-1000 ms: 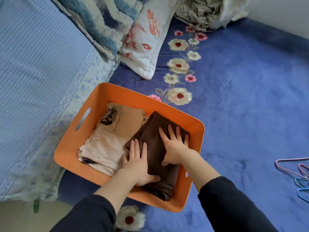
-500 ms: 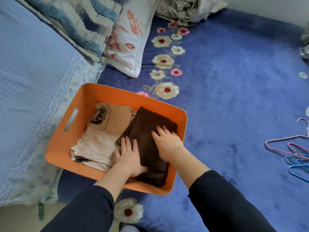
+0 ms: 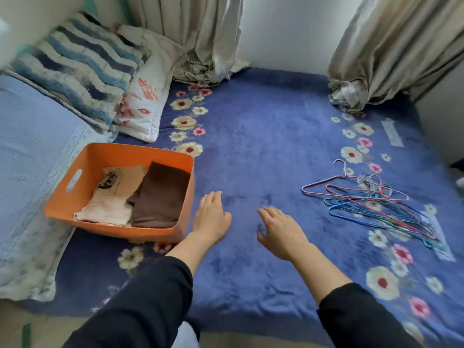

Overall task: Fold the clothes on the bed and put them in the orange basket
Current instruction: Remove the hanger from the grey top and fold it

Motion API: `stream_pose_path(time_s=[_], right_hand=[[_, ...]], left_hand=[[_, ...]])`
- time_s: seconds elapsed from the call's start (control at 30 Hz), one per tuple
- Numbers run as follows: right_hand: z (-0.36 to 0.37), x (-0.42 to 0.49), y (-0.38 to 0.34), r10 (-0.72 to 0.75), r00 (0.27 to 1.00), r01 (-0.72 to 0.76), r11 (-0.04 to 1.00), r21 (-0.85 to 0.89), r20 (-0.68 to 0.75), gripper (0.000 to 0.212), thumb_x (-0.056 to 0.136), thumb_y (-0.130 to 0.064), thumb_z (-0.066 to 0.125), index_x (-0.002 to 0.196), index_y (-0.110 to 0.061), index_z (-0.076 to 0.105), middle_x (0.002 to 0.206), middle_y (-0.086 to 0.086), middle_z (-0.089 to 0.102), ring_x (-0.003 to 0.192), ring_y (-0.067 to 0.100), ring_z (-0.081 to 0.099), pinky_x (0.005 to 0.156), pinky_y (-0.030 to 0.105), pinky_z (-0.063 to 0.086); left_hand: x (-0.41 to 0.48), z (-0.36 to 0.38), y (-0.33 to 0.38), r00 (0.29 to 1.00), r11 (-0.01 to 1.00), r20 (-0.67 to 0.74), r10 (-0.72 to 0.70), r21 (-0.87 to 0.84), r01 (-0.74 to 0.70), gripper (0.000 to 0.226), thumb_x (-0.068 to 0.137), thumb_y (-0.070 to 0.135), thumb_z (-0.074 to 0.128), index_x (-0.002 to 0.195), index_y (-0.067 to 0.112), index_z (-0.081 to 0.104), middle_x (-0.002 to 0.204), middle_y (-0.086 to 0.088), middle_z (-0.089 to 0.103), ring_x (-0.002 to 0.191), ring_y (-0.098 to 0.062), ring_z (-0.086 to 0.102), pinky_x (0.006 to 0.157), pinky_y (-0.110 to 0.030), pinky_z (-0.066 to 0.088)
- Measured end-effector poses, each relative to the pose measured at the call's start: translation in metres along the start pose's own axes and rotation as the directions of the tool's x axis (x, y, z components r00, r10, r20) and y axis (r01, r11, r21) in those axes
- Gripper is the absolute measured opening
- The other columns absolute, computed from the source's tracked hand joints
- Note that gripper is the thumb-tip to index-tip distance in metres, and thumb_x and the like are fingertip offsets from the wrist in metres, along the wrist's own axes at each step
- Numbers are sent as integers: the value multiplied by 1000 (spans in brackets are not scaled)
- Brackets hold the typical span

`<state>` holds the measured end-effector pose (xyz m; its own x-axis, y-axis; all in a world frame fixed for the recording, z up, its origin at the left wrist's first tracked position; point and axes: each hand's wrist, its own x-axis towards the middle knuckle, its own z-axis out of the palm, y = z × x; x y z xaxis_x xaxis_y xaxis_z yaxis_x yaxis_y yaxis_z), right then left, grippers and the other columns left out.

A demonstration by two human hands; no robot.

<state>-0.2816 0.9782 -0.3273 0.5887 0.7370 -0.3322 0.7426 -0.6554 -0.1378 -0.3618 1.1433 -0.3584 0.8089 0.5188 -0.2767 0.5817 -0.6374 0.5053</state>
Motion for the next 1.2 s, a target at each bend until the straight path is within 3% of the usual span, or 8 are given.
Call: stream_pose_path(time_s=[0.2,0.47,0.67,0.83,1.1,1.2], right_hand=[[-18,-150,121,245,969,-246,969,-29,-22,61,95,-38,49,147,-13,28,149,5,34,139,22,30,106,39,36],[-55,-299,255,582,809,-576,813,81,-81,59,95,-39,47,145,-13,29,146,5,36,135,24,33,106,39,34],[-85,-358,358,667,731,-655,745,125,-146,65,95,-38,48,150,-15,23,153,4,30,140,22,28,111,38,31],[-113,-391,462,725,659,-700,689,188,-203,64,94,-36,48,150,-16,24,154,2,28,140,22,28,110,38,32],[-145,-445,601,793,573,-745,609,274,-206,65,95,-32,49,151,-16,20,155,3,25,141,24,25,110,40,32],[-165,-449,654,786,557,-740,616,270,-268,64,95,-34,48,150,-15,22,152,4,28,139,25,27,109,42,33]], left_hand=[[-66,83,166,954,957,157,255,98,-271,44,91,22,49,133,10,43,138,-7,42,132,-26,33,104,-38,35],[-97,133,362,776,773,253,578,136,-619,38,93,27,50,128,12,49,134,-11,46,126,-32,39,101,-43,39],[-95,174,483,688,680,251,680,133,-721,40,91,27,53,127,13,51,131,-12,48,125,-33,40,98,-43,40],[-74,214,593,664,652,256,702,143,-745,41,93,26,51,132,13,48,137,-13,44,128,-34,36,103,-46,38],[-72,257,755,588,579,233,775,110,-807,40,92,24,49,131,17,50,136,-6,44,128,-30,35,94,-42,38],[-65,278,801,587,576,232,776,119,-809,33,90,22,47,122,17,54,131,-4,47,126,-29,36,91,-41,39]])
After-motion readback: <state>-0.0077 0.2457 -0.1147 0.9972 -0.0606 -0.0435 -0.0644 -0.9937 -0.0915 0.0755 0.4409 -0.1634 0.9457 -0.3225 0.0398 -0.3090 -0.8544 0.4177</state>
